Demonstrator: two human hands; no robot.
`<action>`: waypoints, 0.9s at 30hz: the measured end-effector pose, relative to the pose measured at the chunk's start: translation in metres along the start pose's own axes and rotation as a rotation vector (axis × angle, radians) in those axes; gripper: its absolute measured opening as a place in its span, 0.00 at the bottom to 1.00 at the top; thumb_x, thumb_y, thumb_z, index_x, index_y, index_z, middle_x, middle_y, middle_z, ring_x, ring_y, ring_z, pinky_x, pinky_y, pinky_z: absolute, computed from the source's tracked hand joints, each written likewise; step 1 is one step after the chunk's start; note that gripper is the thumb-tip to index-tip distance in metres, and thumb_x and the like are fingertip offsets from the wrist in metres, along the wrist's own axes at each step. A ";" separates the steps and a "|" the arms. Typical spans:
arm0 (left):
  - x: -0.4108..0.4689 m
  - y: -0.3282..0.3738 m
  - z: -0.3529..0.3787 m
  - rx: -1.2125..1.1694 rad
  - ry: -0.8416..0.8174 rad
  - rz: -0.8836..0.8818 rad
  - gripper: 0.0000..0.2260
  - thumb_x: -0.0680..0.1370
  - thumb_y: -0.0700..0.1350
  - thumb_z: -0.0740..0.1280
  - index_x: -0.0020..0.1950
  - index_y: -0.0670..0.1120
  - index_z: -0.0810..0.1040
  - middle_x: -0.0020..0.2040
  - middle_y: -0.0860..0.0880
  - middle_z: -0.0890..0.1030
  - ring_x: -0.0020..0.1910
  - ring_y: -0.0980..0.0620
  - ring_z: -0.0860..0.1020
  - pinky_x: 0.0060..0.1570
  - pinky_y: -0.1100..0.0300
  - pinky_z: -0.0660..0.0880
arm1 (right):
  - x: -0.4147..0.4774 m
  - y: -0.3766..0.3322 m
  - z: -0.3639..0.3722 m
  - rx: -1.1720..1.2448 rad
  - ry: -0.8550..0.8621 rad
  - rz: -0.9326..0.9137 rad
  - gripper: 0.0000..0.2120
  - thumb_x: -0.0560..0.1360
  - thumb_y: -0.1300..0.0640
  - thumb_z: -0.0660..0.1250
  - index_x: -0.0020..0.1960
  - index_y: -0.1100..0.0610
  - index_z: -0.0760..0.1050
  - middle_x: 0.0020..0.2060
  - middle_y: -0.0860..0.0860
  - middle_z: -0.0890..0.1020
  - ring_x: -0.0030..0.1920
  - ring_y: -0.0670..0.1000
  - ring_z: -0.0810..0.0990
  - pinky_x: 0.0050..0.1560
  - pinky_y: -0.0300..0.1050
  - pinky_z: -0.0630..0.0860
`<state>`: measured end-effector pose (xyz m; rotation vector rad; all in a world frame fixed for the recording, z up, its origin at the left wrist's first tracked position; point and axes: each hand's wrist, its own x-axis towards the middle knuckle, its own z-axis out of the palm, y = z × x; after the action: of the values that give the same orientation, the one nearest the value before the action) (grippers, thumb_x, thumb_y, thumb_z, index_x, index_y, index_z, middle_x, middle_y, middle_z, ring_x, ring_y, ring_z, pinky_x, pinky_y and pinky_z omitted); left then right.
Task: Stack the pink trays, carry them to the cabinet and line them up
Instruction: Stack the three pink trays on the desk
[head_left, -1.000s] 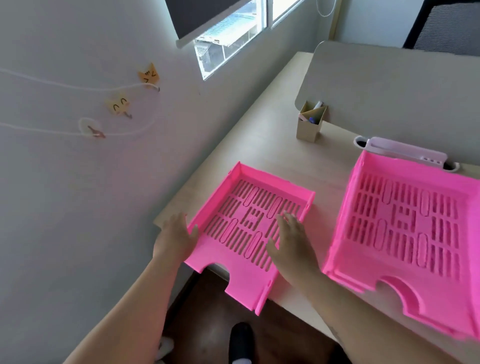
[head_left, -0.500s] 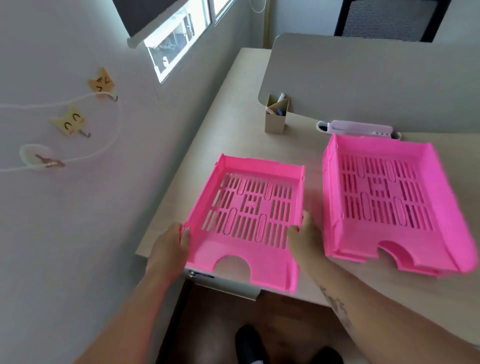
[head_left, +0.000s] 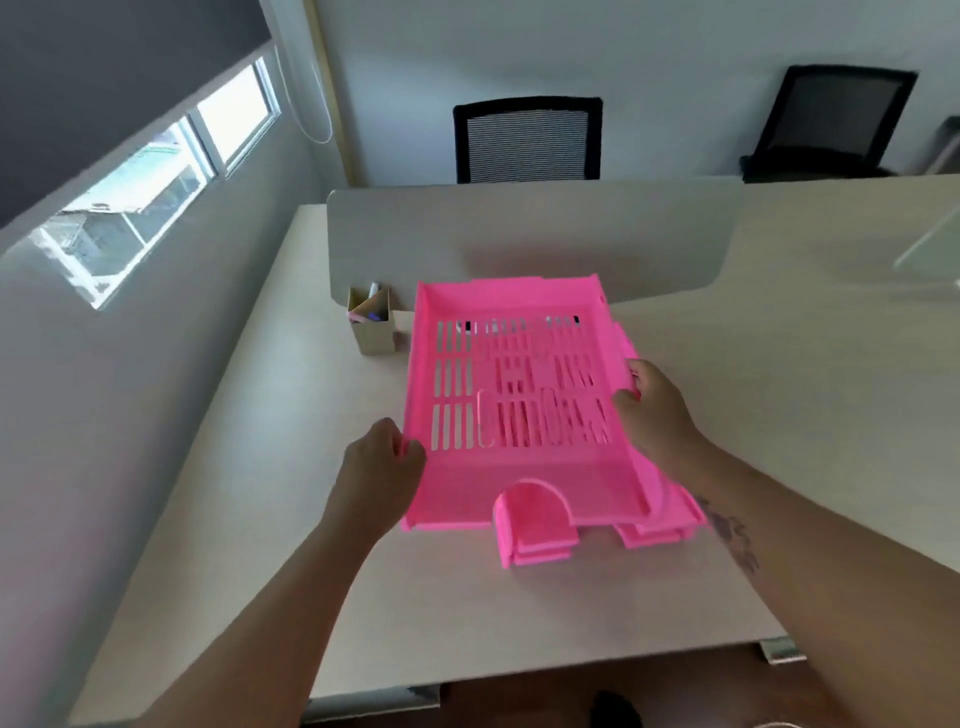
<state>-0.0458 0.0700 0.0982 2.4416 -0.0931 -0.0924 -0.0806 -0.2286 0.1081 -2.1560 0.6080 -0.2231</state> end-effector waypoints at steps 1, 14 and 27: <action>0.002 0.013 0.013 -0.002 -0.009 0.020 0.09 0.78 0.44 0.60 0.39 0.44 0.70 0.34 0.46 0.77 0.29 0.50 0.73 0.24 0.58 0.66 | 0.008 0.010 -0.014 0.008 0.000 0.006 0.21 0.78 0.66 0.58 0.71 0.62 0.70 0.53 0.58 0.82 0.37 0.47 0.77 0.34 0.41 0.72; -0.023 0.061 0.115 0.011 0.054 -0.211 0.09 0.80 0.44 0.58 0.40 0.42 0.67 0.33 0.43 0.77 0.27 0.46 0.73 0.26 0.55 0.70 | 0.055 0.090 -0.054 0.050 -0.212 0.002 0.19 0.82 0.62 0.55 0.72 0.57 0.69 0.42 0.47 0.80 0.33 0.45 0.80 0.24 0.33 0.72; -0.031 0.067 0.118 -0.292 0.041 -0.296 0.18 0.82 0.51 0.59 0.68 0.43 0.68 0.48 0.50 0.81 0.42 0.49 0.82 0.36 0.56 0.80 | 0.064 0.090 -0.059 0.115 -0.374 0.038 0.25 0.83 0.60 0.52 0.79 0.51 0.59 0.55 0.53 0.81 0.47 0.58 0.83 0.39 0.48 0.79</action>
<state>-0.0904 -0.0537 0.0522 2.1476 0.2822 -0.1737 -0.0778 -0.3476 0.0695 -2.0030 0.4083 0.1603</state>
